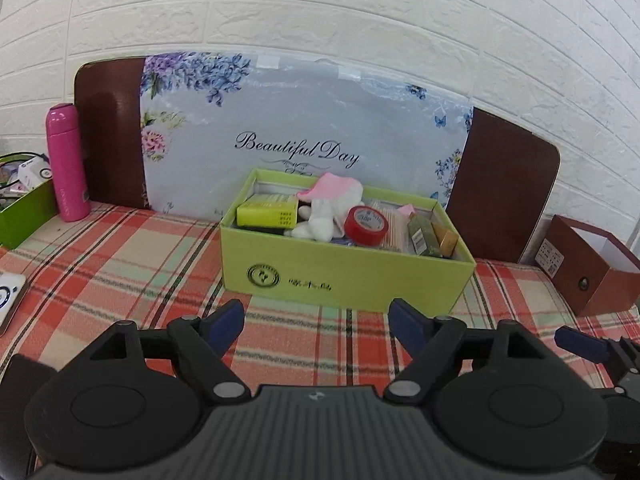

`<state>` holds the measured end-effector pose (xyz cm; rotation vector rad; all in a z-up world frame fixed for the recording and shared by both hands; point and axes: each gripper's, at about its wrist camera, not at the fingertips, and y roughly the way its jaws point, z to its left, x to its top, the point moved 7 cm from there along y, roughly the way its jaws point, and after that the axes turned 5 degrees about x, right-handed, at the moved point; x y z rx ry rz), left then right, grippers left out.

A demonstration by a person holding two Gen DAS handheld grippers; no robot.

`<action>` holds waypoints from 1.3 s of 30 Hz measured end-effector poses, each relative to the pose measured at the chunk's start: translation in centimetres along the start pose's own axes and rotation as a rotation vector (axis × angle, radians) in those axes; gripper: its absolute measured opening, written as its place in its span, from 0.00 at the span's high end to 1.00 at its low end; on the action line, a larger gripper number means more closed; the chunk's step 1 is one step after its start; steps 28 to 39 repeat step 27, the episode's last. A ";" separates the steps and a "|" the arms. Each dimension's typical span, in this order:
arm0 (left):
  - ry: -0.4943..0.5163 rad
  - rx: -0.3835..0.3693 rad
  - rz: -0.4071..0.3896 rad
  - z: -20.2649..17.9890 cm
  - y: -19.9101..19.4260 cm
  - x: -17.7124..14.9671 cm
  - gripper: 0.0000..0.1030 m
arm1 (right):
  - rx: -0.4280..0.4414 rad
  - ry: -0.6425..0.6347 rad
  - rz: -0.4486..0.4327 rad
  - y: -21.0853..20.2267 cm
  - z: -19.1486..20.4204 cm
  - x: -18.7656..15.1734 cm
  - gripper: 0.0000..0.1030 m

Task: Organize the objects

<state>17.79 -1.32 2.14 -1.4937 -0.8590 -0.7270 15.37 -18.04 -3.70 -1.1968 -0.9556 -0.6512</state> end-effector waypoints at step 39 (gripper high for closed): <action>0.068 0.036 0.001 0.1 -3.8 -3.7 0.20 | -0.098 0.009 0.039 -3.9 1.4 -3.6 0.00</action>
